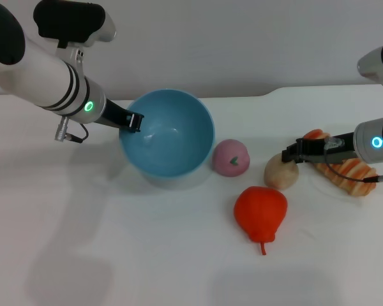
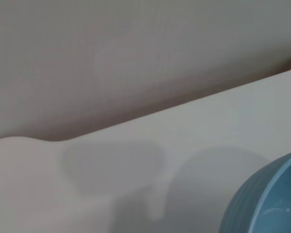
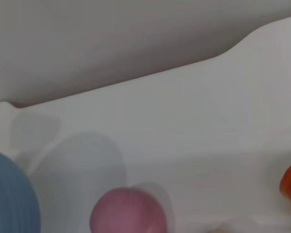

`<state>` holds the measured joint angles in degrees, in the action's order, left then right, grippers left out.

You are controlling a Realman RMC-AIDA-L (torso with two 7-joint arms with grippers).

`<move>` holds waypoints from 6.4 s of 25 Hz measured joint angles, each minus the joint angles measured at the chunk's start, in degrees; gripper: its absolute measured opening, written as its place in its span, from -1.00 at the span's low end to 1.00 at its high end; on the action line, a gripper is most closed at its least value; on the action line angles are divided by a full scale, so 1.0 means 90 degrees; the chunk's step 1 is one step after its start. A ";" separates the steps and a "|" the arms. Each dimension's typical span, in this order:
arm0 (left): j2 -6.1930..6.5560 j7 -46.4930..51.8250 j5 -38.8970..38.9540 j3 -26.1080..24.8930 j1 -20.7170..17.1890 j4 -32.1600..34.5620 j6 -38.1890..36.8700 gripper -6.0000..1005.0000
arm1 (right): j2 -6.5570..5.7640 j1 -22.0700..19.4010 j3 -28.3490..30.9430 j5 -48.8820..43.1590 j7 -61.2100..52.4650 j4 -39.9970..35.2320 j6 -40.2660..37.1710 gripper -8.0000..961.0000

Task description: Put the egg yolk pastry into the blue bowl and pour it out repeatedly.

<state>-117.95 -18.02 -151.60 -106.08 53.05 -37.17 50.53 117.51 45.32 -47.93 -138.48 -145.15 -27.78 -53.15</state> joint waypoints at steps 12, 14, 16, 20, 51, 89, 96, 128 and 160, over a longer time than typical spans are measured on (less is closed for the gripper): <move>0.0012 0.0000 0.0143 0.0000 -0.0018 -0.0001 -0.0065 -0.99 | 0.0006 -0.0083 -0.0056 -0.0005 0.0300 -0.0469 -0.0282 -0.88; 0.0016 0.0000 0.0145 0.0000 -0.0018 -0.0001 -0.0066 -0.99 | 0.0037 -0.0162 -0.0056 -0.0002 0.0301 -0.0880 -0.0514 -0.91; 0.0021 0.0000 0.0145 0.0000 -0.0017 -0.0001 -0.0052 -0.99 | 0.0063 -0.0219 -0.0055 0.0020 0.0301 -0.1326 -0.0775 -0.92; 0.0029 0.0000 0.0145 0.0000 0.0029 -0.0002 0.0094 -0.99 | 0.0068 -0.0235 -0.0060 0.0361 0.0495 -0.1986 -0.1304 -0.94; 0.0000 0.0221 0.0145 0.0003 0.0119 0.0087 0.0538 -0.99 | 0.0121 0.0924 -0.1614 0.2488 0.2015 -0.1200 -0.1377 -0.98; 0.0021 0.0187 0.0145 0.0000 -0.0146 0.0066 -0.0319 -0.99 | 0.0170 -0.2177 -0.1937 0.7913 0.9794 -0.1433 0.1677 0.02; 0.0022 0.0186 0.0145 0.0001 -0.0129 0.0032 -0.0572 -0.99 | 0.0152 -0.2581 -0.1774 1.0998 1.2612 -0.0626 0.1491 0.01; -0.0040 0.0233 -0.0987 0.1572 0.0619 -0.1485 -0.1876 -0.99 | 0.0155 -0.3041 0.0047 1.2496 1.4012 0.2206 -0.1187 0.00; -0.0069 -0.0081 -0.1320 0.4207 -0.0434 -0.2300 -0.5655 -0.99 | 0.0136 -0.2980 0.0248 1.2496 1.4016 0.2256 -0.1157 -0.02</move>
<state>-118.56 -18.75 -163.48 -68.22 49.15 -57.86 -0.36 118.74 18.50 -45.70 -26.01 -19.01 -7.47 -63.57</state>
